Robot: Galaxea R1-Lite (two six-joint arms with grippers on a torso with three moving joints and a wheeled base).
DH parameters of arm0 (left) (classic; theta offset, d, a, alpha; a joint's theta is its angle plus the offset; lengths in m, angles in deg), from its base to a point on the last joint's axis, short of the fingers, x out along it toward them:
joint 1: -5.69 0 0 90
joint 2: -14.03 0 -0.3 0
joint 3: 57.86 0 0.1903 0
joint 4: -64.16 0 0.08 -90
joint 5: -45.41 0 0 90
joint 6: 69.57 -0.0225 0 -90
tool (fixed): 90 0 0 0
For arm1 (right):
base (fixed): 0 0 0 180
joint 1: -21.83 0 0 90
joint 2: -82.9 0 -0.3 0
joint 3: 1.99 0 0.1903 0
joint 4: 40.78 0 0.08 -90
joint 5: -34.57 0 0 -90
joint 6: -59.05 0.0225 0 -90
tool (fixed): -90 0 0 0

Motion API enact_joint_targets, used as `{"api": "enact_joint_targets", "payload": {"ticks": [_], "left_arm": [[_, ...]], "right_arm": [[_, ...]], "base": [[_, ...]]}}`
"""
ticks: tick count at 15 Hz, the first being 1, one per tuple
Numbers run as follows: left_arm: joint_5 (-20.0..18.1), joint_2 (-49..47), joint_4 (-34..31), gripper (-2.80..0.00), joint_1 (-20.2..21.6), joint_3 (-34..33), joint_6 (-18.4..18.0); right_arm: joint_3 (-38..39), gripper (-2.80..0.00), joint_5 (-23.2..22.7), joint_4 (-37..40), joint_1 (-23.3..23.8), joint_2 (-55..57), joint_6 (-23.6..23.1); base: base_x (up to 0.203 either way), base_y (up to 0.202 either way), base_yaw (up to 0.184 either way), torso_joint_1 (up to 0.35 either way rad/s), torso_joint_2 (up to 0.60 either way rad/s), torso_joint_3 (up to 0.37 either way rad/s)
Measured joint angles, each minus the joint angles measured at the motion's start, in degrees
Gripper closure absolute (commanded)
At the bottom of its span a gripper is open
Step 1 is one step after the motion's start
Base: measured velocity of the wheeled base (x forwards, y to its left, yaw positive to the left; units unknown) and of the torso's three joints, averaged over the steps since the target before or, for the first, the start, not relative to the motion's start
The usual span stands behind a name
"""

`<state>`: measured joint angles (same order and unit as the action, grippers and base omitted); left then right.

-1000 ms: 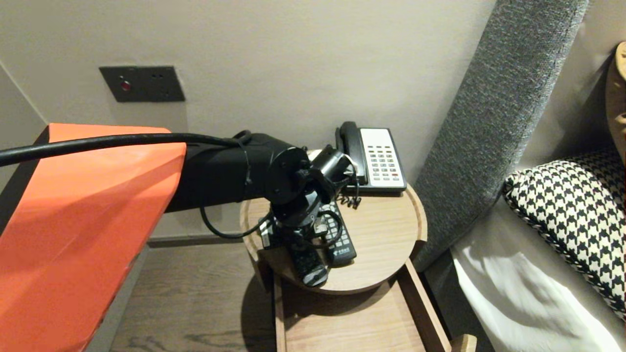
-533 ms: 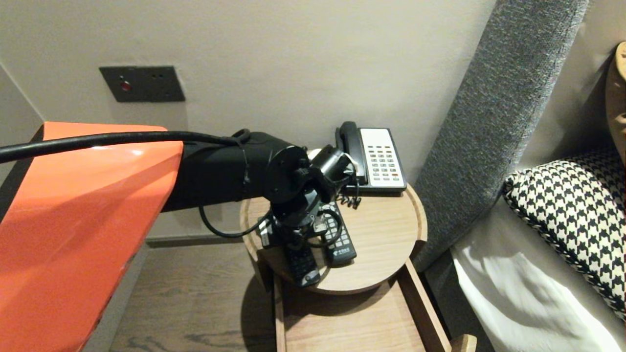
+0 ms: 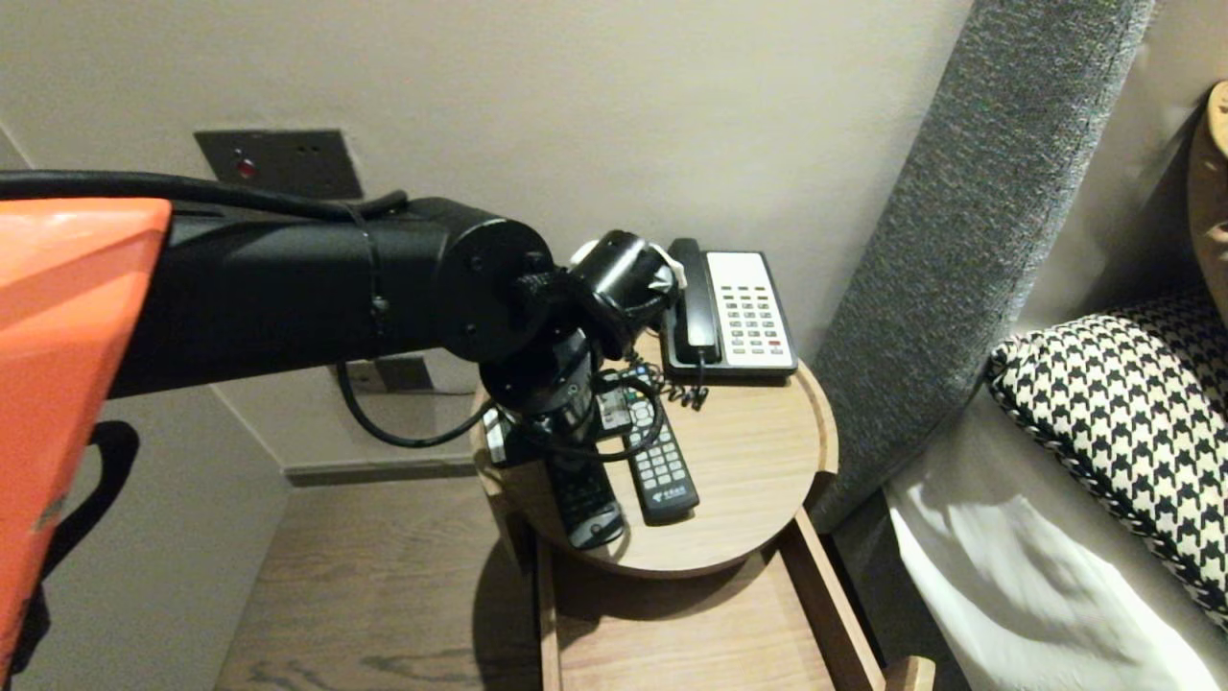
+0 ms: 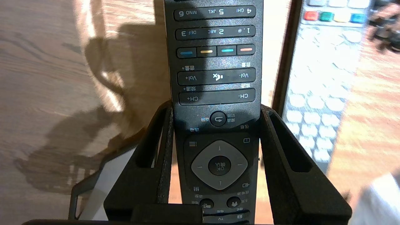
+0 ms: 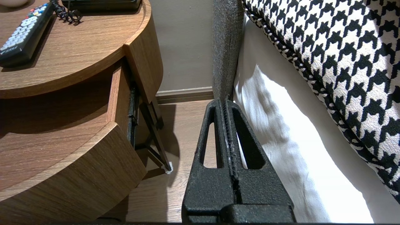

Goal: Put the remote controls on the table in the drawer one by one

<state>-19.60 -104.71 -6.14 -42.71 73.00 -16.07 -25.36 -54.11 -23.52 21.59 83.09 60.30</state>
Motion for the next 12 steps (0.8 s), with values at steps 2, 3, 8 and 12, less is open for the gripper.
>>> {"api": "enact_joint_targets", "payload": {"ticks": [2, 3, 8, 12], "left_arm": [[-2.63, 3.07, -0.39, 0.0, 0.47, -1.49, -0.82], [-4.15, 4.52, -0.56, 0.0, 0.89, -2.17, -1.43], [-7.16, 10.77, -2.85, 0.0, 1.95, -5.54, -6.42], [-7.64, 12.46, -4.15, 0.0, 1.99, -6.95, -6.91]], "right_arm": [[0.0, 0.0, 0.0, 0.0, 0.0, 0.0, 0.03], [0.0, 0.0, 0.0, 0.02, 0.0, 0.0, 0.02], [0.0, 0.0, 0.0, 0.01, 0.0, 0.0, 0.02], [0.0, 0.0, 0.0, 0.0, 0.02, 0.0, 0.04]], "base": [[0.0, 0.0, 0.0, 0.0, 0.0, 0.0], [0.0, 0.0, 0.0, 0.0, 0.0, 0.0], [0.0, 0.0, 0.0, 0.0, 0.0, 0.0], [0.0, 0.0, 0.0, 0.0, 0.0, 0.0]]}}
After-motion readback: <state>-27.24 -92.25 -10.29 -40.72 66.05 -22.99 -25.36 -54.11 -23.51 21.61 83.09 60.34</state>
